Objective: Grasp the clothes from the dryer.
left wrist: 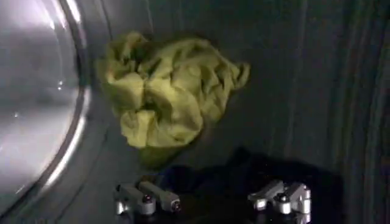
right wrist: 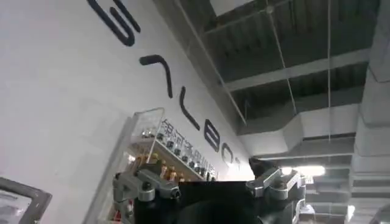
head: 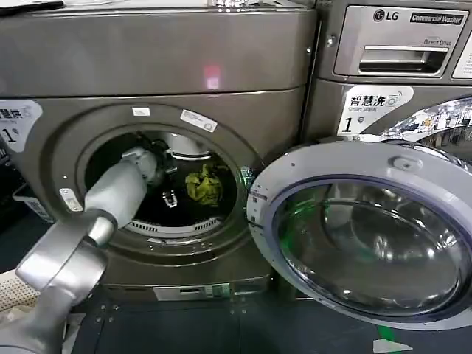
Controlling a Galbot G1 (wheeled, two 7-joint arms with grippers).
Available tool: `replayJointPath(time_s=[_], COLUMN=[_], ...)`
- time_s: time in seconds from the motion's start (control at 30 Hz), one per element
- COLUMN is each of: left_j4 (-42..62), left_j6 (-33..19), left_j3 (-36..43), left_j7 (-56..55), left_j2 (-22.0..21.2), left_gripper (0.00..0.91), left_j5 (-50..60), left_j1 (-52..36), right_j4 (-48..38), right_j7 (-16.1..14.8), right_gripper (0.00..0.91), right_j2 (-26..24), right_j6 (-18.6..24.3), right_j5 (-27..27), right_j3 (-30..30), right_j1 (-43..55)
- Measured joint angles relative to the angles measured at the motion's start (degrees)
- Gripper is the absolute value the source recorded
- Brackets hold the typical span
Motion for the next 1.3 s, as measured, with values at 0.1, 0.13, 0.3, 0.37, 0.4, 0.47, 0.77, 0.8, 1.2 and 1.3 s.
replayJointPath(time_s=[0.1,0.13,0.3,0.37,0.4,0.47,0.77,0.8,1.2,1.3], left_j4=[0.06,0.09,0.19,0.26,0.27,0.23,-0.6,-1.09,-11.42,-14.59], left_j6=[0.01,-0.01,0.07,0.04,0.01,-0.14,0.24,0.54,5.18,5.75], left_j3=[-0.26,-0.28,-0.25,-0.25,-0.33,-0.63,-2.91,-3.55,-17.23,-20.59], left_j7=[-0.55,-0.68,-1.17,-1.4,-1.54,-1.62,-1.61,-1.66,-7.28,-9.77], left_j2=[0.11,0.15,0.03,-0.09,-0.17,-0.35,0.28,0.47,2.06,1.88], left_gripper=[0.148,0.148,0.068,0.0,0.0,0.0,0.0,0.0,0.0,0.0], left_j5=[-0.01,0.0,0.09,0.03,-0.12,-0.51,-3.44,-3.93,-18.97,-24.22], left_j1=[0.17,0.22,0.72,0.88,0.91,0.96,1.92,2.16,7.25,9.28], right_j4=[0.07,0.07,0.13,0.09,0.08,0.08,0.23,0.31,0.39,0.37], right_j7=[-0.05,-0.09,-0.11,-0.11,-0.11,-0.1,0.05,0.07,0.13,0.13], right_gripper=[0.907,0.907,0.907,0.907,0.907,0.907,0.907,0.907,0.907,0.907], right_j2=[0.08,0.09,0.1,0.07,0.05,0.05,0.34,0.35,0.04,-0.18], right_j6=[0.25,0.31,0.5,0.55,0.56,0.59,0.69,0.69,0.69,0.69], right_j5=[-0.07,-0.09,-0.14,-0.18,-0.19,-0.21,-0.25,-0.26,-0.31,-0.33], right_j3=[-0.32,-0.39,-0.63,-0.66,-0.72,-0.85,-1.01,-1.06,-1.17,-1.2], right_j1=[0.17,0.2,0.26,0.26,0.26,0.35,0.53,0.54,0.38,0.39])
